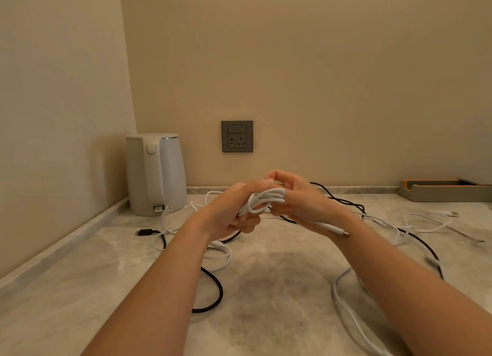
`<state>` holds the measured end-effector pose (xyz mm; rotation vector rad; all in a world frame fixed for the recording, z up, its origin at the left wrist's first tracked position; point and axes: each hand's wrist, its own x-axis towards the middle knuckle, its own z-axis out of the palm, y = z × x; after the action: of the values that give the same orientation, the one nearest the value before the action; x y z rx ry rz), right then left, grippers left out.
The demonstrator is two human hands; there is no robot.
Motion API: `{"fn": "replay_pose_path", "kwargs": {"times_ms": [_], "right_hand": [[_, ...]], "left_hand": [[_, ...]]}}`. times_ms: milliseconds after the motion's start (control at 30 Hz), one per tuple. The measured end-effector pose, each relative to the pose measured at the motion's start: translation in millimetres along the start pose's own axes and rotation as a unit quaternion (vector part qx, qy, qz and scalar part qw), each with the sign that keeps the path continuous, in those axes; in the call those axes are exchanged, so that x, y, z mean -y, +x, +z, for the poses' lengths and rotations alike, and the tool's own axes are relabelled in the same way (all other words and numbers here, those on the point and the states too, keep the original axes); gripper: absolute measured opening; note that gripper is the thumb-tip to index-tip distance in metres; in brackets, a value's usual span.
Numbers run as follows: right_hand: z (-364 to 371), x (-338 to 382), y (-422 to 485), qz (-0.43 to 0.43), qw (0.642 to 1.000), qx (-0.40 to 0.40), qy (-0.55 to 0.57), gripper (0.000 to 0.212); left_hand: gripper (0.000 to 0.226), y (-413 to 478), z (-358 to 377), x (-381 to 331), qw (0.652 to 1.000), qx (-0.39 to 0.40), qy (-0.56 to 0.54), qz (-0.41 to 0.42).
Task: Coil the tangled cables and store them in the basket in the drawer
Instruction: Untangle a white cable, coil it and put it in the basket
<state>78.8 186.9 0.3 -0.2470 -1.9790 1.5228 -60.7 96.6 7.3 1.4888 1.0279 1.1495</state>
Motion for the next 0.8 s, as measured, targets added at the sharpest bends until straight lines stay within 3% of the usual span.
{"fn": "replay_pose_path", "kwargs": {"times_ms": [100, 200, 300, 400, 533, 667, 733, 800], "right_hand": [[8.6, -2.4, 3.2, 0.011, 0.998, -0.020, -0.052, 0.010], [16.4, -3.3, -2.5, 0.025, 0.984, -0.036, -0.171, 0.016], [27.1, -3.5, -5.5, 0.006, 0.926, -0.025, -0.377, 0.021], [41.3, 0.0, -2.0, -0.005, 0.859, -0.021, -0.512, 0.025], [55.2, 1.7, -5.2, -0.012, 0.764, 0.002, -0.645, 0.020], [66.9, 11.5, -5.2, -0.131, 0.685, -0.011, -0.716, 0.007], [67.8, 13.2, -3.6, -0.194, 0.622, -0.052, -0.757, 0.009], [62.8, 14.0, -3.4, -0.240, 0.613, -0.090, -0.747, 0.022]], "left_hand": [[0.035, 1.8, -6.7, 5.6, 0.998, -0.020, -0.053, 0.010], [0.031, 0.5, -20.3, 6.1, 0.985, -0.049, -0.157, 0.059], [0.047, -1.2, -36.2, 6.3, 0.967, -0.146, -0.199, 0.060], [0.039, 4.7, -39.5, 10.9, 0.953, -0.252, -0.163, 0.037], [0.035, 11.9, -37.5, 17.8, 0.917, -0.392, -0.077, 0.005], [0.037, 12.9, -35.4, 20.0, 0.860, -0.504, 0.082, -0.010], [0.044, 11.9, -34.3, 21.4, 0.822, -0.524, 0.223, 0.018], [0.050, 10.1, -30.7, 22.6, 0.791, -0.514, 0.331, 0.044]]}}
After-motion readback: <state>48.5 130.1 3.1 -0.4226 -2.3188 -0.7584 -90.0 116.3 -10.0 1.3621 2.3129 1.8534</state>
